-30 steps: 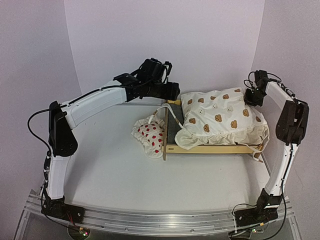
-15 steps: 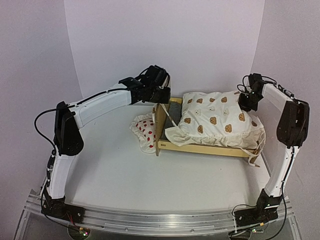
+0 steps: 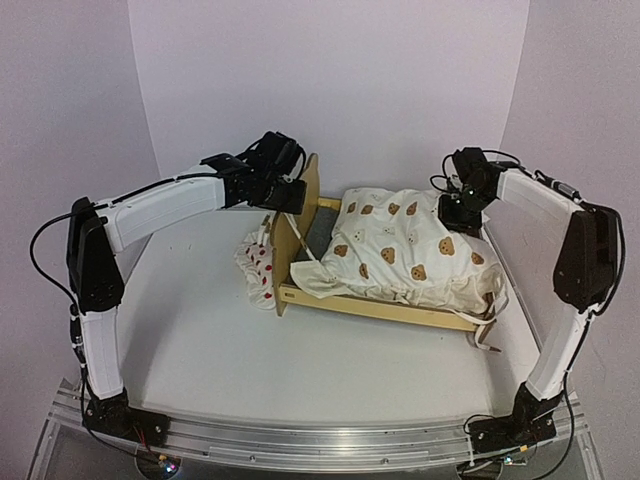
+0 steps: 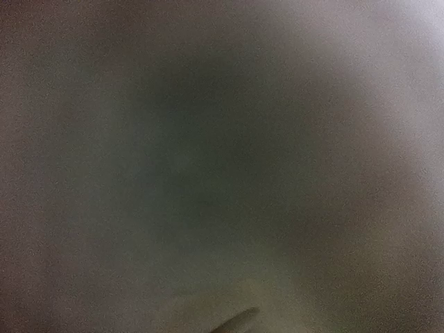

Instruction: Set up the pet bed

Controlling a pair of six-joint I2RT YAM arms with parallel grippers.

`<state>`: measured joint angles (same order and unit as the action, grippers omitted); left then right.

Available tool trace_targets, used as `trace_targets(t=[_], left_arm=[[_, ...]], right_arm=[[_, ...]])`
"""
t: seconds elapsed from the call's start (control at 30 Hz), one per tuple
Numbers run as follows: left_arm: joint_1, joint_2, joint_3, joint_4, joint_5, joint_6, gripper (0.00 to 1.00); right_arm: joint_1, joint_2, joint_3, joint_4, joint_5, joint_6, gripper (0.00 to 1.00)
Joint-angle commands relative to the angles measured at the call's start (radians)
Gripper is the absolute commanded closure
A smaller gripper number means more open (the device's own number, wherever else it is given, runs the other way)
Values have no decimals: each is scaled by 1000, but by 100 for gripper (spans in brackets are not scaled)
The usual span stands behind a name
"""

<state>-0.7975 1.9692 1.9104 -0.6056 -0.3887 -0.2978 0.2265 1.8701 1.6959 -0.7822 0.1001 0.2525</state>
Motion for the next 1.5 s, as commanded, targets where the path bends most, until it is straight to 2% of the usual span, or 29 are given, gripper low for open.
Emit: trace_targets(t=[0.0, 0.07, 0.1, 0.27, 0.47, 0.6, 0.73, 1.1, 1.47], left_arm=[[-31, -79, 62, -91, -2, 56, 26], [-57, -63, 162, -144, -12, 73, 17], [-73, -53, 209, -158, -6, 74, 16], [-175, 23, 353, -158, 74, 76, 16], [-195, 192, 443, -123, 133, 65, 18], [-177, 280, 467, -92, 105, 56, 13], [-126, 325, 438, -44, 141, 19, 12], [-13, 408, 370, 64, 336, -39, 12], [1, 502, 382, 85, 483, -82, 13]], right_arm=[[13, -106, -54, -3, 26, 27, 100], [13, -140, -85, -3, 60, 16, 100], [13, -155, -98, -4, 77, 11, 100], [11, -203, -139, -14, 178, -34, 100], [5, -232, -205, -17, 248, -71, 100], [-4, -220, -235, -17, 283, -83, 100], [-30, -225, -268, -16, 269, -70, 100], [-39, -230, -301, -12, 192, -49, 100], [-38, -248, -291, -13, 165, -38, 100]])
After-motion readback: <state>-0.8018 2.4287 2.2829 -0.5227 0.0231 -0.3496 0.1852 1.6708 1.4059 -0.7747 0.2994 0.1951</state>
